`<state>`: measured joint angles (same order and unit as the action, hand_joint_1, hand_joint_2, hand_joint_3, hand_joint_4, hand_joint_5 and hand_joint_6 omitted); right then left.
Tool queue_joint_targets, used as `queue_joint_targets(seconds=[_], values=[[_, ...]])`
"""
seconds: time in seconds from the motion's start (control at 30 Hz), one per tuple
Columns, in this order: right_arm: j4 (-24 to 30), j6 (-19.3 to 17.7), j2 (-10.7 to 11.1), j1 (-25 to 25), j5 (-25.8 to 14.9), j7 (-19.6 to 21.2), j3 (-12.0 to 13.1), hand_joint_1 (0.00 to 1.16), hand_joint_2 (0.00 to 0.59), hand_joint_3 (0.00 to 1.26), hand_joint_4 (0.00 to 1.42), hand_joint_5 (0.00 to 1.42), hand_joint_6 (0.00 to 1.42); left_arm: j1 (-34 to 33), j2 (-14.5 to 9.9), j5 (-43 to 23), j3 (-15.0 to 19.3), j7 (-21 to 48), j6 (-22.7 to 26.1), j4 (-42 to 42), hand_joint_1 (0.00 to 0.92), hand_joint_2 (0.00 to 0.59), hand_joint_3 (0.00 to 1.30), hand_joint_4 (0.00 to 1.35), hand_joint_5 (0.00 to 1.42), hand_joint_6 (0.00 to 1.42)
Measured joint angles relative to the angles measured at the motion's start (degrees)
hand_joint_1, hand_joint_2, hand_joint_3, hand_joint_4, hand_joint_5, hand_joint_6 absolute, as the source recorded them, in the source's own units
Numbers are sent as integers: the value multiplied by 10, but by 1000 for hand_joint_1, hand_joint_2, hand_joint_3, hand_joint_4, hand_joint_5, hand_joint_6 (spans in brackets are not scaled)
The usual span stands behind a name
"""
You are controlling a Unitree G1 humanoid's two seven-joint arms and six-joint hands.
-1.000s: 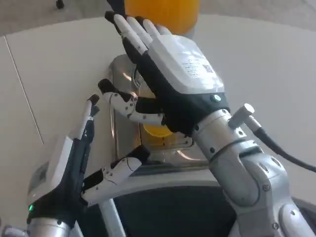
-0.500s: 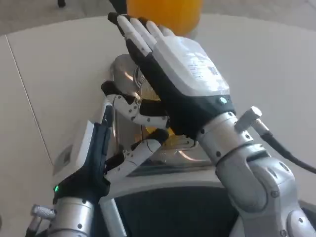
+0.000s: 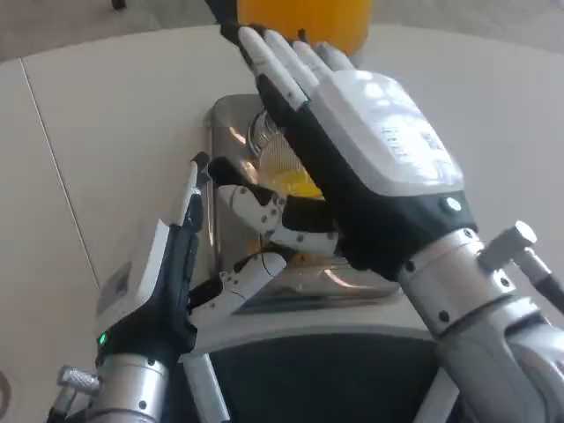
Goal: Grasp the cup under the faucet to collect the drink, then remove the cup.
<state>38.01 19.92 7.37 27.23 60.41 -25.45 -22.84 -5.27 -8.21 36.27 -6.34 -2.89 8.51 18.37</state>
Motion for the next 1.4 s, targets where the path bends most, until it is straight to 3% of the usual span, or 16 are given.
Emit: queue_joint_targets(seconds=[0.2,0.4,0.63,0.77,0.87,1.0,1.07,1.2,1.3,1.4], values=[[62,5,-4,-53,57,-97,-13,559,443,2,0,0,0,-5,-2,-8,6,0,0,-6,120,56,0,0,129,306],[139,-5,-28,-126,144,-211,-29,606,434,0,0,0,0,-10,-3,-18,7,-2,-1,-18,120,56,0,0,131,307],[188,-50,-53,-195,193,-282,-23,620,429,0,0,0,0,-20,-4,-20,6,-9,-1,-36,121,56,0,0,132,311],[203,-82,-53,-262,202,-283,-6,623,428,2,0,0,0,-25,-4,-21,6,-12,-1,-46,121,56,0,0,132,316],[209,-104,-57,-305,206,-254,19,625,427,8,0,0,0,-29,-4,-21,6,-16,-1,-51,121,56,0,0,132,319],[210,-161,-92,-366,217,-184,63,627,427,15,0,0,0,-35,-3,-21,5,-18,-1,-61,121,56,0,0,132,321],[210,-186,-103,-380,218,-169,82,627,426,18,0,0,0,-39,-3,-21,5,-20,-1,-67,137,52,0,0,139,332],[210,-228,-105,-393,211,-155,132,625,423,25,0,0,0,-47,2,-24,3,-28,-2,-84,184,49,0,0,158,356],[210,-266,-108,-402,185,-152,180,623,421,40,0,0,0,-63,9,-30,-4,-45,-13,-105,189,46,0,0,159,358],[210,-294,-110,-408,174,-152,208,624,423,42,0,0,0,-79,17,-39,-9,-59,-19,-122,192,47,0,0,160,359]])
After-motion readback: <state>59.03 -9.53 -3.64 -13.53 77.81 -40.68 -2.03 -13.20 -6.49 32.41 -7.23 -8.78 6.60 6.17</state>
